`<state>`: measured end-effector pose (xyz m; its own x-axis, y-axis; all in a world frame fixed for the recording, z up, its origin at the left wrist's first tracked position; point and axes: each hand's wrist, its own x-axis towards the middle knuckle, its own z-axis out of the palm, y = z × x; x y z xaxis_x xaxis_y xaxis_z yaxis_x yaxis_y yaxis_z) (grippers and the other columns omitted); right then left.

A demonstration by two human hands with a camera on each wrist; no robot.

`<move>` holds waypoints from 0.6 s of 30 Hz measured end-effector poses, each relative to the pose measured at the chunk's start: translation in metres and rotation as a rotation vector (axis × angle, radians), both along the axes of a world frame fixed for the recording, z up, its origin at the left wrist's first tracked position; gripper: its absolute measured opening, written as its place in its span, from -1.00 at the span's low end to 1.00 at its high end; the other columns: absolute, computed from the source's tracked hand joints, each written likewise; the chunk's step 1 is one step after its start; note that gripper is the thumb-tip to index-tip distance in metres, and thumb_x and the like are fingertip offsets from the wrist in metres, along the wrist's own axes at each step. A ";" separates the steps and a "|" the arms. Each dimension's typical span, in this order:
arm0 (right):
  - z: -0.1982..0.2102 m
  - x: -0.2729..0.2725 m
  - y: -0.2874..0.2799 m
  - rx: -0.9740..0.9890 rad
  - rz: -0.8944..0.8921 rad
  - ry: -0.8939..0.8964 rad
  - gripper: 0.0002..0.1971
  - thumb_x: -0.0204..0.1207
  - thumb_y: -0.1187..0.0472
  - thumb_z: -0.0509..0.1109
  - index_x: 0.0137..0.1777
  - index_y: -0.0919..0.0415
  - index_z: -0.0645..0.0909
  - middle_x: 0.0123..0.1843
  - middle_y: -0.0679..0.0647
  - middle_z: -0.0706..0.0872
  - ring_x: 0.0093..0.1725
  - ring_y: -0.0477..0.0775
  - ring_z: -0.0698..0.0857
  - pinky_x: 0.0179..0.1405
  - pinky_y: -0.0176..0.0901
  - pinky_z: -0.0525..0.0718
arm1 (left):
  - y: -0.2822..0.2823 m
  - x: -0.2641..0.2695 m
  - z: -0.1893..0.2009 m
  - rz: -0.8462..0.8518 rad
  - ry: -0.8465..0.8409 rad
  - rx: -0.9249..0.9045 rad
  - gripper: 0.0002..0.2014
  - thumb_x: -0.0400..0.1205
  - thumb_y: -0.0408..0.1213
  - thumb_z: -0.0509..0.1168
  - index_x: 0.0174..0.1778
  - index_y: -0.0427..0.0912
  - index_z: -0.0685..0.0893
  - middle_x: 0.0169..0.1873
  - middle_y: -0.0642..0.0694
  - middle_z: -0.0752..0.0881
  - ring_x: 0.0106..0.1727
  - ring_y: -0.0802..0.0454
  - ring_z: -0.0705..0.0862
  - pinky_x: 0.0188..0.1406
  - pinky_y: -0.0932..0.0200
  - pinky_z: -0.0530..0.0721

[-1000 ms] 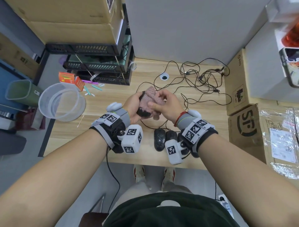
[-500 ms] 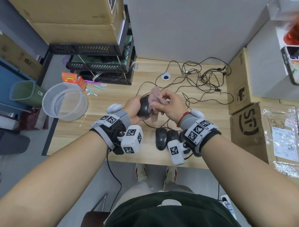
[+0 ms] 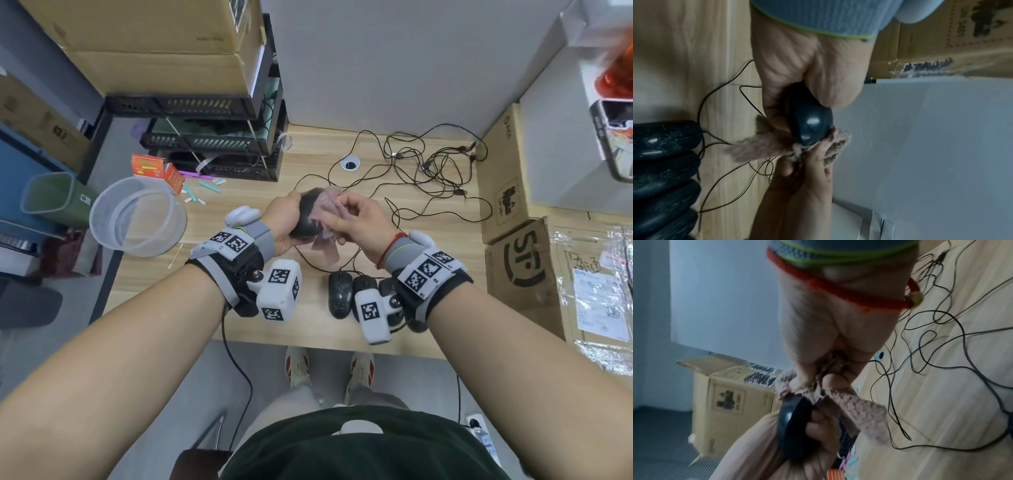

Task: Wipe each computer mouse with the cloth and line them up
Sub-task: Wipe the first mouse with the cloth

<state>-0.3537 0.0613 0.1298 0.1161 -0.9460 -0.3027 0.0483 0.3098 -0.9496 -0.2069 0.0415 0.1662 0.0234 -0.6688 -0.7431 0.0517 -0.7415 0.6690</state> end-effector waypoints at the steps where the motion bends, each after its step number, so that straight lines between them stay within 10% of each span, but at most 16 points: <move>1: -0.002 -0.002 -0.003 0.020 -0.043 -0.014 -0.79 0.51 0.43 0.53 -0.14 0.23 0.53 -0.28 0.17 0.64 -0.49 0.00 0.61 -0.60 -0.27 0.56 | 0.002 -0.002 -0.001 -0.030 -0.004 -0.004 -0.67 0.83 -0.16 -0.04 -0.02 -0.15 0.60 -0.22 -0.21 0.69 -0.25 -0.12 0.67 -0.36 0.11 0.65; 8: 0.010 0.001 0.004 -0.050 0.071 0.155 -0.72 0.45 0.36 0.60 -0.08 0.27 0.51 -0.30 0.12 0.69 -0.53 -0.06 0.67 -0.61 -0.25 0.60 | 0.001 0.001 -0.004 -0.003 -0.024 -0.027 -0.60 0.83 -0.11 -0.02 0.26 -0.28 0.64 0.03 -0.36 0.75 -0.16 -0.19 0.73 -0.46 0.07 0.71; 15: 0.005 -0.011 -0.012 -0.001 -0.198 0.161 -0.81 0.58 0.24 0.51 -0.09 0.22 0.51 -0.35 0.10 0.69 -0.53 -0.09 0.65 -0.59 -0.28 0.61 | 0.004 -0.002 -0.003 -0.073 0.030 -0.008 -0.71 0.83 -0.16 -0.02 -0.03 -0.14 0.56 -0.26 -0.18 0.63 -0.32 -0.06 0.60 -0.43 0.17 0.60; 18: 0.012 -0.004 -0.005 -0.029 -0.035 0.114 -0.79 0.55 0.29 0.53 -0.07 0.28 0.51 -0.38 0.14 0.66 -0.59 -0.06 0.62 -0.63 -0.26 0.57 | 0.001 -0.001 -0.004 -0.041 0.016 -0.029 -0.68 0.83 -0.15 -0.03 0.04 -0.17 0.60 -0.18 -0.24 0.70 -0.27 -0.11 0.69 -0.34 0.09 0.69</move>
<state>-0.3572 0.0559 0.1415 0.0492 -0.9575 -0.2843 -0.0505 0.2819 -0.9581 -0.2083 0.0421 0.1618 -0.0161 -0.6904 -0.7232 0.0320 -0.7233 0.6898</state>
